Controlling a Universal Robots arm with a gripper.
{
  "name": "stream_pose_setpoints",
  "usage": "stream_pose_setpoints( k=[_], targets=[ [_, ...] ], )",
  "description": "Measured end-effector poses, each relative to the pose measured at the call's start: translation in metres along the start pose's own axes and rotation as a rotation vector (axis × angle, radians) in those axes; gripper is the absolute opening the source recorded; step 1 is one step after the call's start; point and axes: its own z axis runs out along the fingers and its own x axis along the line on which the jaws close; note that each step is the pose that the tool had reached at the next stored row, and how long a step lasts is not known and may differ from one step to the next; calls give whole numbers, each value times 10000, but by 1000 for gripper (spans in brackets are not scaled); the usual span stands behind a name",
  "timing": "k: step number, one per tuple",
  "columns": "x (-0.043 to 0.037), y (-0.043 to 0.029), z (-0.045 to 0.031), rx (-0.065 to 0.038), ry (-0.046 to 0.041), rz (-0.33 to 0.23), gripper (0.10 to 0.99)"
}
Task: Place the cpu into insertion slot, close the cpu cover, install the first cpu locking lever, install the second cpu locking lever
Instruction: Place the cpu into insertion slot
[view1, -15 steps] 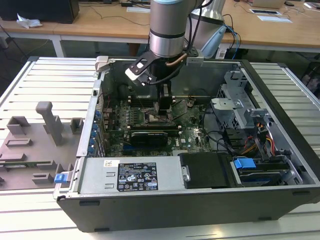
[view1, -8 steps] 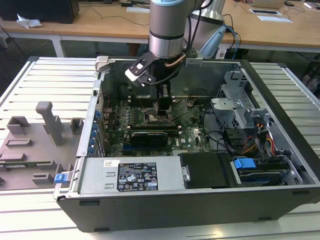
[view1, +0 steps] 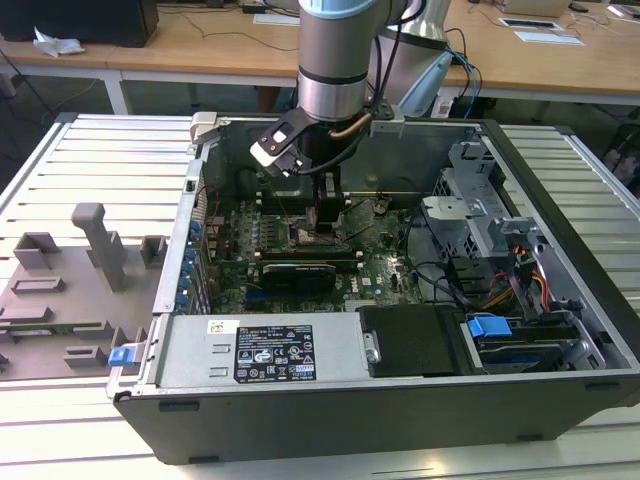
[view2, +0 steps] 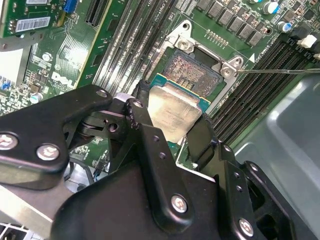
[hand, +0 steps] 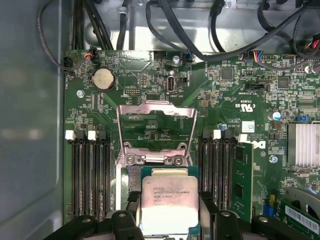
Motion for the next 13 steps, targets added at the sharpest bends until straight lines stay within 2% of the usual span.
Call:
stream_pose_setpoints(
  k=[13],
  targets=[
    [2, -2, 116, 0, 0, 0, 541]
  ],
)
